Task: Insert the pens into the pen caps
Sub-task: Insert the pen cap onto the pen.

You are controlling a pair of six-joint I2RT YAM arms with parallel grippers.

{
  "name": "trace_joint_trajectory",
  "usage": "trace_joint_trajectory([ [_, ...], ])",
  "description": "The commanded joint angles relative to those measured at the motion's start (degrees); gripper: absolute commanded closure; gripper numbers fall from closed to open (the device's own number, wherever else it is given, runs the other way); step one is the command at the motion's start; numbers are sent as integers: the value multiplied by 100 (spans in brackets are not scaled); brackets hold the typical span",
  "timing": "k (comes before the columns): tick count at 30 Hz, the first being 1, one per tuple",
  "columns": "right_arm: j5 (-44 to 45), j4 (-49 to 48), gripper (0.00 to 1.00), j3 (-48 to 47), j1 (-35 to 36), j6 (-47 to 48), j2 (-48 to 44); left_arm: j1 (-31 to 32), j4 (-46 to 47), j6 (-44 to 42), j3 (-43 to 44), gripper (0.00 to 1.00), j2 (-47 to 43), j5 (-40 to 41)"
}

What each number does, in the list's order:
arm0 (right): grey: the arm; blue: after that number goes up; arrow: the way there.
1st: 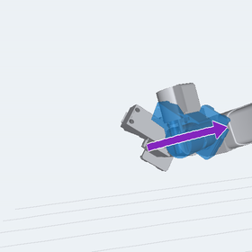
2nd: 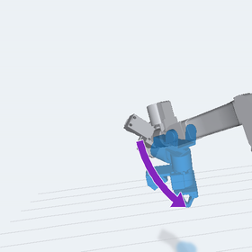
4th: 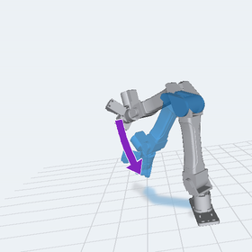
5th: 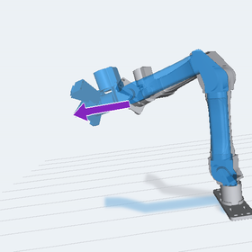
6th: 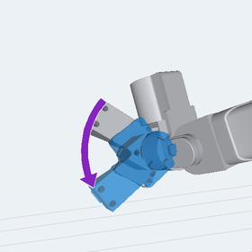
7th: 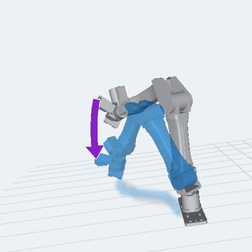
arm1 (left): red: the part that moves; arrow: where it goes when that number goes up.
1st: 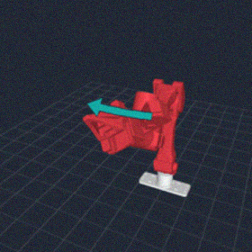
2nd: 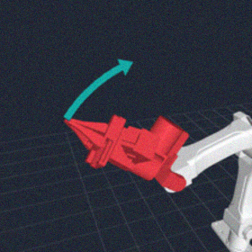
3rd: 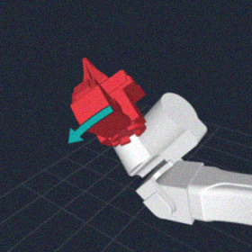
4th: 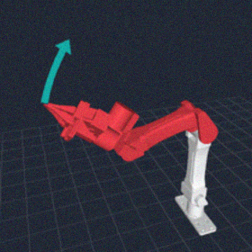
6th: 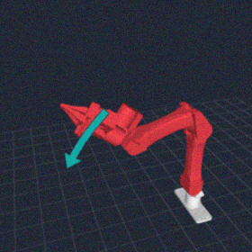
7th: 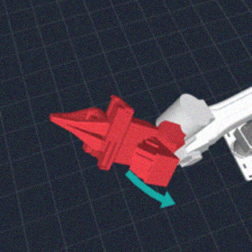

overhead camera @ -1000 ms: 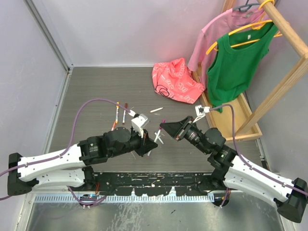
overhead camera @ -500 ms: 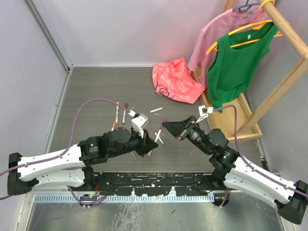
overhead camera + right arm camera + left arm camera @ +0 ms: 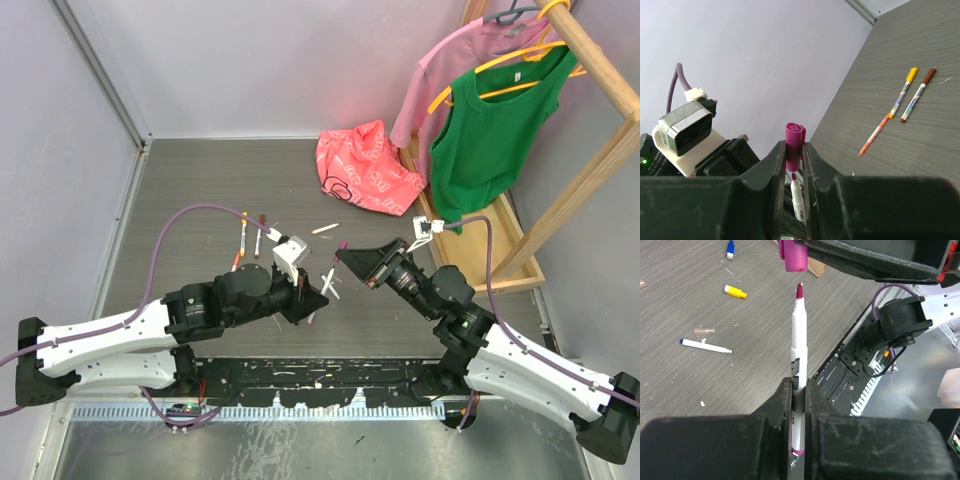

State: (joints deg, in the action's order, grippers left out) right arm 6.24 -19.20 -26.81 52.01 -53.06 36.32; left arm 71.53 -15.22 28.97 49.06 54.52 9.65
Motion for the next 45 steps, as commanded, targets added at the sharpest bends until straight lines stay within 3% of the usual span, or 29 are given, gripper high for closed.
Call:
trace_joint_trajectory([
  [1,-159,-317,100,-182,-7,-25,-3,10,358,-41,176,100,-53,63],
  [45,-267,-194,100,-205,-11,60,52,10,327,-6,109,100,-150,160],
])
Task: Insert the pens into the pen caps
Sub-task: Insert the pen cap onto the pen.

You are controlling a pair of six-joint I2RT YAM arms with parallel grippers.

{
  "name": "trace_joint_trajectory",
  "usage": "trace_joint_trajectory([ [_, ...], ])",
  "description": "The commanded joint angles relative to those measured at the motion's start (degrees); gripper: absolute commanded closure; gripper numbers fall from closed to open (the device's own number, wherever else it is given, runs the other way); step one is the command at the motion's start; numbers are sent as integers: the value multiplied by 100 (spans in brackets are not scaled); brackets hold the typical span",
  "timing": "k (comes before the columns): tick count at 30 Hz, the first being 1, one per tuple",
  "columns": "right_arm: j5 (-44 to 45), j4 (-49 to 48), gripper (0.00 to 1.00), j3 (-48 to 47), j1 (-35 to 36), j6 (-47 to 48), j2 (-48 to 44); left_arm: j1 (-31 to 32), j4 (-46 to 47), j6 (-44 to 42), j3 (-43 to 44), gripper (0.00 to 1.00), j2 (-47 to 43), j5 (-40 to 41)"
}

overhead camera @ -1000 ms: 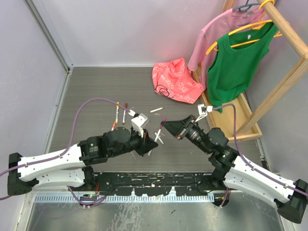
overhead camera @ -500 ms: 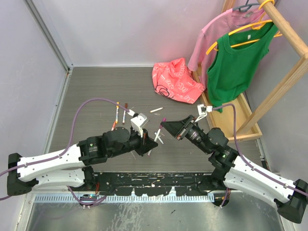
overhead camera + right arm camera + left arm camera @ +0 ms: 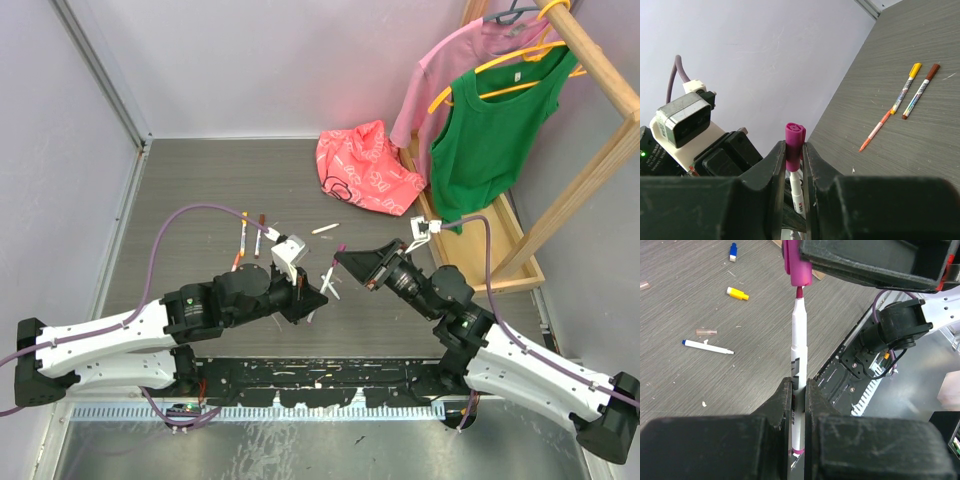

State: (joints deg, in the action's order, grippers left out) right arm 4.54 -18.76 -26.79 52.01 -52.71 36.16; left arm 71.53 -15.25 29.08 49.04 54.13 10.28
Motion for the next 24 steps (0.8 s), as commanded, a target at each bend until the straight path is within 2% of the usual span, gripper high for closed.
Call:
trace_joint_trajectory([
  [1,-135,-260,100,-193,-7,14,79,10,340,-16,111,100,-112,90],
  [16,-607,-294,100,-19,-4,117,71,10,337,31,90,100,-138,227],
  [24,-590,54,100,68,-7,321,21,13,403,38,123,100,-176,294],
])
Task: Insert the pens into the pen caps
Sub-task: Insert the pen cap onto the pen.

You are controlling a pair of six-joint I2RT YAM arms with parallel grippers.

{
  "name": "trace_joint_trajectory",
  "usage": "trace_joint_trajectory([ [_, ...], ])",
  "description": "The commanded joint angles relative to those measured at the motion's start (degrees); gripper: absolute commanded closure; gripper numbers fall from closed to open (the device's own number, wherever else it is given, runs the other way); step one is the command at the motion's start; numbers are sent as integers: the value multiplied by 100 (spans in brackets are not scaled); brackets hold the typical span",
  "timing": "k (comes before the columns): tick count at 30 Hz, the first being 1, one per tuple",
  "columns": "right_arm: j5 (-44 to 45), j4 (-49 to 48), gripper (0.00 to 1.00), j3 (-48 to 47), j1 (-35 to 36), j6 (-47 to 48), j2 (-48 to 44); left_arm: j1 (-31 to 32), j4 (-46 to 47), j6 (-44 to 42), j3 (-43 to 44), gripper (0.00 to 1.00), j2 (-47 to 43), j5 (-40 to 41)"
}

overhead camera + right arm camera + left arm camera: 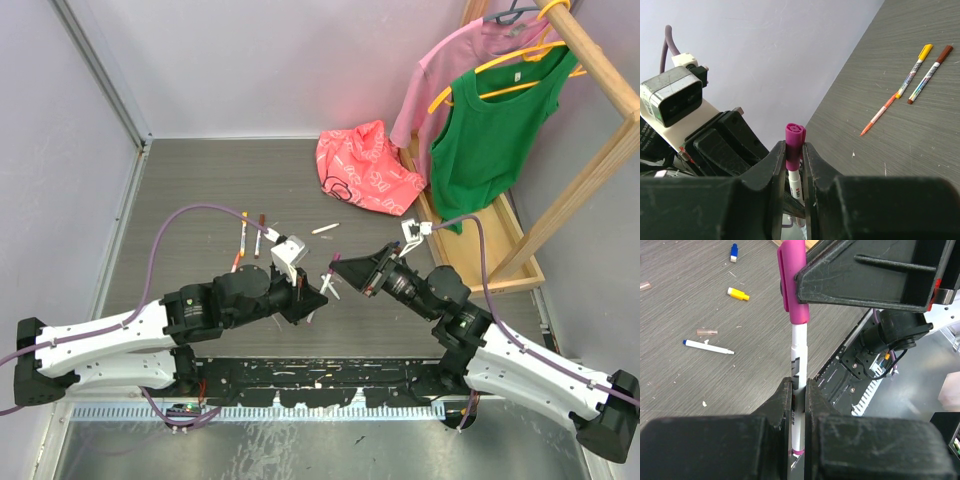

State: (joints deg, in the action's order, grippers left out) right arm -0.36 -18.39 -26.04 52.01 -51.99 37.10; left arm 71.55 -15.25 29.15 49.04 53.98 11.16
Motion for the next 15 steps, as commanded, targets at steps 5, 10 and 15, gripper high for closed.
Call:
trace_joint_trajectory([
  [5,-355,-184,100,73,-7,285,13,13,426,43,148,100,-92,278],
  [10,-698,-560,99,274,-7,333,43,8,520,126,185,100,-96,659],
  [15,-1021,-731,93,470,-7,452,113,8,792,139,322,100,-4,913],
])
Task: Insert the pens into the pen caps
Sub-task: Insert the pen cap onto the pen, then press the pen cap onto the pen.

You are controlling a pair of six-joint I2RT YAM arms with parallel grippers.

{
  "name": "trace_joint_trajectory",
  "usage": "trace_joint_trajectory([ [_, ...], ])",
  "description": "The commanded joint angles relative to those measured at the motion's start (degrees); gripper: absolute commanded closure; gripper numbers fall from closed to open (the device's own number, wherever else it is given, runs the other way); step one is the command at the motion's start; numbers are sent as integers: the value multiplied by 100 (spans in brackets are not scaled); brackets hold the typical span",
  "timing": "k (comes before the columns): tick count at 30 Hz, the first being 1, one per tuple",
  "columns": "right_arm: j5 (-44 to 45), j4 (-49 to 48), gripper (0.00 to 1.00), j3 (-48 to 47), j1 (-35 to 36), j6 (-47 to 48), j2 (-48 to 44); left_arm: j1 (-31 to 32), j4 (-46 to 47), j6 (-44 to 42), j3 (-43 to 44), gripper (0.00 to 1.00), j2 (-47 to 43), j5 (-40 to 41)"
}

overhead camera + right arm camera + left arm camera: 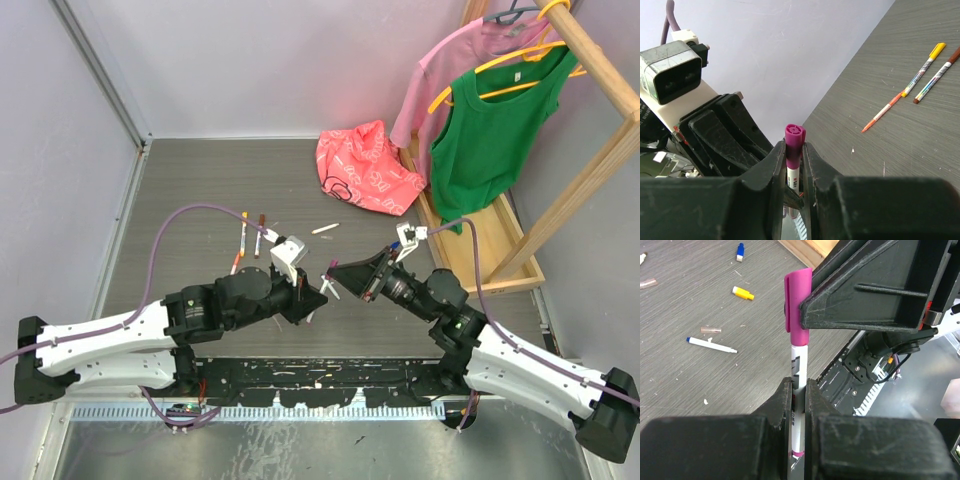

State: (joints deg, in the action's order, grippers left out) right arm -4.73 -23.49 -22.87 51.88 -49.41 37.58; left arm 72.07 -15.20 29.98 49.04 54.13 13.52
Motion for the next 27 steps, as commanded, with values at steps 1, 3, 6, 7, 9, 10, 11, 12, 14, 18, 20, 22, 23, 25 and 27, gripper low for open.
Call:
trace_joint_trajectory([
  [1,-649,-229,92,160,7,247,102,-39,823,46,361,100,20,688],
  [3,-787,-189,89,141,8,367,172,-44,872,12,463,100,120,696],
  [6,-949,-59,84,56,13,539,248,-44,909,-22,574,100,248,684],
  [7,-954,26,81,10,13,605,238,-44,913,-32,592,100,272,679],
  [9,-828,304,76,-95,10,717,162,-44,914,-36,602,100,270,666],
  [10,-746,411,73,-141,11,766,92,-44,907,-43,592,100,267,667],
  [11,-642,502,70,-191,7,813,20,-44,897,-37,579,100,248,678],
  [12,-540,624,67,-240,7,844,-60,-44,885,-34,562,100,228,667],
  [14,-297,883,61,-368,7,900,-220,-44,858,-33,523,100,168,663],
  [18,202,1371,53,-733,7,1045,-466,-44,860,-63,420,100,79,519],
  [20,381,1679,51,-998,7,1192,-480,-44,846,-73,387,100,79,454],
  [22,576,1980,50,-1299,5,1364,-472,-44,856,-78,357,100,82,342],
  [23,705,2130,49,-1497,5,1413,-464,-44,880,-79,333,100,80,284],
  [25,912,2335,47,-1774,7,1460,-406,-39,919,-100,302,100,87,137],
  [27,1073,2419,47,-1997,7,1434,-320,-44,938,-126,284,100,104,-46],
])
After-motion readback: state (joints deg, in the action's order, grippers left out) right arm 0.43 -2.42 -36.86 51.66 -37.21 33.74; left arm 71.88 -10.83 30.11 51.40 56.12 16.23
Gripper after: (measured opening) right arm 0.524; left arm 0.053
